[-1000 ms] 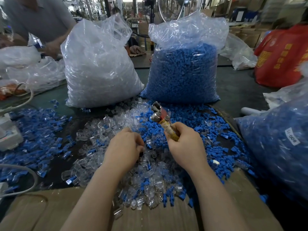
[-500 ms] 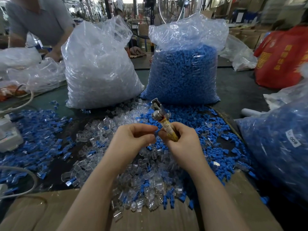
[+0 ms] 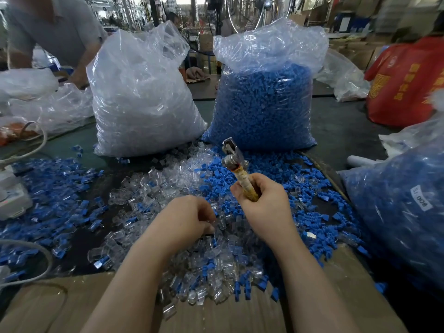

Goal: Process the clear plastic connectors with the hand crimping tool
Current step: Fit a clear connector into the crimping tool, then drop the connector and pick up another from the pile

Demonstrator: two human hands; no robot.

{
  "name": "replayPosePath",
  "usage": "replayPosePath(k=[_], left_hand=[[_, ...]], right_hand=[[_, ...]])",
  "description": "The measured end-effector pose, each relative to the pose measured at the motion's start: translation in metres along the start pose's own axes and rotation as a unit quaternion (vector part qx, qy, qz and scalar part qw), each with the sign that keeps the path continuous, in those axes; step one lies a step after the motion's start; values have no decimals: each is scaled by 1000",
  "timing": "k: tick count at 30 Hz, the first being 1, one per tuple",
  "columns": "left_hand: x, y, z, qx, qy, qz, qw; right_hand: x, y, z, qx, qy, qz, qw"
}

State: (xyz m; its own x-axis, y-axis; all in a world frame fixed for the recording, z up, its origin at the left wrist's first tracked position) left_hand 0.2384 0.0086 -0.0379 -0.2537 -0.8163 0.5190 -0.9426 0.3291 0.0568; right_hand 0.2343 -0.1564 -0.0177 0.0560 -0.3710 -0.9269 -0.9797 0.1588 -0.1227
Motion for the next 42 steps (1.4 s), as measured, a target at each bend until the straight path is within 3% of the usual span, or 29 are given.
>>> replayPosePath(k=[5, 8, 11, 15, 19, 23, 35, 42], left_hand=[[3, 0, -6, 46, 14, -4, 999], [3, 2, -18, 132, 162, -9, 978], [4, 5, -22, 163, 379, -11, 911], [6, 2, -9, 133, 609, -26, 781], [9, 0, -4, 134, 646, -25, 751], [12, 1, -8, 156, 641, -4, 752], [20, 6, -22, 225, 515, 64, 824], [24, 6, -25, 237, 475, 75, 844]], right_hand=[[-1, 0, -1, 4, -4, -1, 1000], [-2, 0, -3, 14, -6, -7, 1000], [-4, 1, -5, 18, -18, -13, 1000], [-5, 1, -6, 15, -62, -9, 998], [-8, 3, -9, 14, -129, -5, 992], [-10, 4, -12, 20, -162, -4, 987], [-12, 5, -5, -5, -129, -19, 991], [-18, 8, 0, -18, -113, -38, 993]])
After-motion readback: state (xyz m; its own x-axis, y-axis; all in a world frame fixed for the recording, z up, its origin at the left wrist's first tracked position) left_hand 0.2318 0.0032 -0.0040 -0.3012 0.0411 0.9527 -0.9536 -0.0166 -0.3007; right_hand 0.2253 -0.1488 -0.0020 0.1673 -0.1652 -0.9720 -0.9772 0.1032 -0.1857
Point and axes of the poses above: each hand's wrist, its own y-axis away from the middle knuckle, its own z-axis out of the palm, x = y × z, the point moved 9 cm from there along -y, towards the middle knuckle, and after that the axes turned 10 degrees about z, right-handed, at the moved point
